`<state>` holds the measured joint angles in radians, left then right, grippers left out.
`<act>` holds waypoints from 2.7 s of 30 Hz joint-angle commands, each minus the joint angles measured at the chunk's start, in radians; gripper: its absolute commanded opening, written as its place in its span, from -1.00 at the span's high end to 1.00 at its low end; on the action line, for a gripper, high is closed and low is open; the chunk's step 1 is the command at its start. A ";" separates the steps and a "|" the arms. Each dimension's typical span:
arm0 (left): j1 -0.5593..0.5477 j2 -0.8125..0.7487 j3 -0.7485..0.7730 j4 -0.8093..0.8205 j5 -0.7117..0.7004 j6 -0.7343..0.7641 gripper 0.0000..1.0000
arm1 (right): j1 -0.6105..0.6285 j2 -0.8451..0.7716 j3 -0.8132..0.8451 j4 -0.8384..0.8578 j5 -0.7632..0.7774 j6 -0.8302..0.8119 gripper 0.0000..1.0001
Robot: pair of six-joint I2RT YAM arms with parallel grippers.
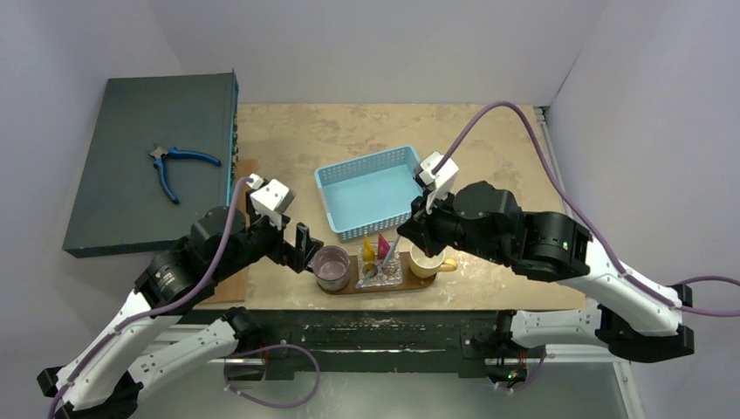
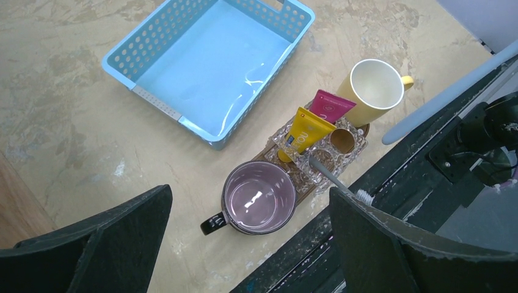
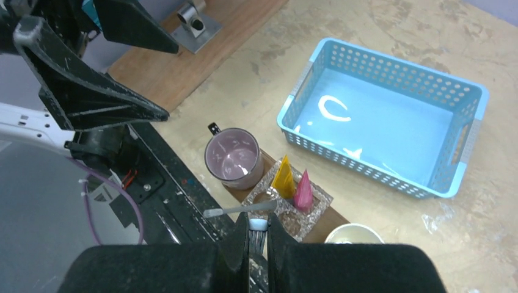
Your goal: Prepare toiletry sets of a toothbrush and toothpaste on the tray
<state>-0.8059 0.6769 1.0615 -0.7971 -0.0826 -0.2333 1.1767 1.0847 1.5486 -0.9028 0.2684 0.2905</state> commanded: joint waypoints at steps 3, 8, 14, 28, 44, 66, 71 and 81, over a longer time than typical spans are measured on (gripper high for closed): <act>-0.003 -0.027 -0.037 0.035 -0.008 -0.029 -1.00 | 0.091 -0.040 -0.068 -0.037 0.194 0.104 1.00; -0.004 -0.042 -0.057 0.038 0.001 -0.027 -1.00 | 0.155 -0.048 -0.150 0.007 0.296 0.161 1.00; -0.003 -0.076 -0.105 0.052 0.007 -0.023 -1.00 | 0.193 -0.062 -0.243 0.084 0.364 0.186 1.00; -0.003 -0.122 -0.128 0.045 0.009 -0.014 -1.00 | 0.198 -0.059 -0.326 0.186 0.415 0.188 1.00; -0.004 -0.126 -0.128 0.043 0.005 -0.010 -1.00 | 0.198 -0.092 -0.485 0.310 0.456 0.192 1.00; -0.004 -0.120 -0.124 0.034 -0.005 -0.005 -1.00 | 0.198 -0.185 -0.753 0.637 0.534 0.166 1.00; -0.004 -0.120 -0.124 0.035 -0.003 -0.003 -1.00 | 0.198 -0.189 -0.777 0.668 0.535 0.162 1.00; -0.003 -0.119 -0.123 0.033 0.001 0.000 -1.00 | 0.199 -0.204 -0.832 0.729 0.519 0.165 1.00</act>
<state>-0.8059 0.5579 0.9375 -0.7868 -0.0822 -0.2436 1.3689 0.9066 0.7319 -0.2459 0.7670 0.4561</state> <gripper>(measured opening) 0.998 0.044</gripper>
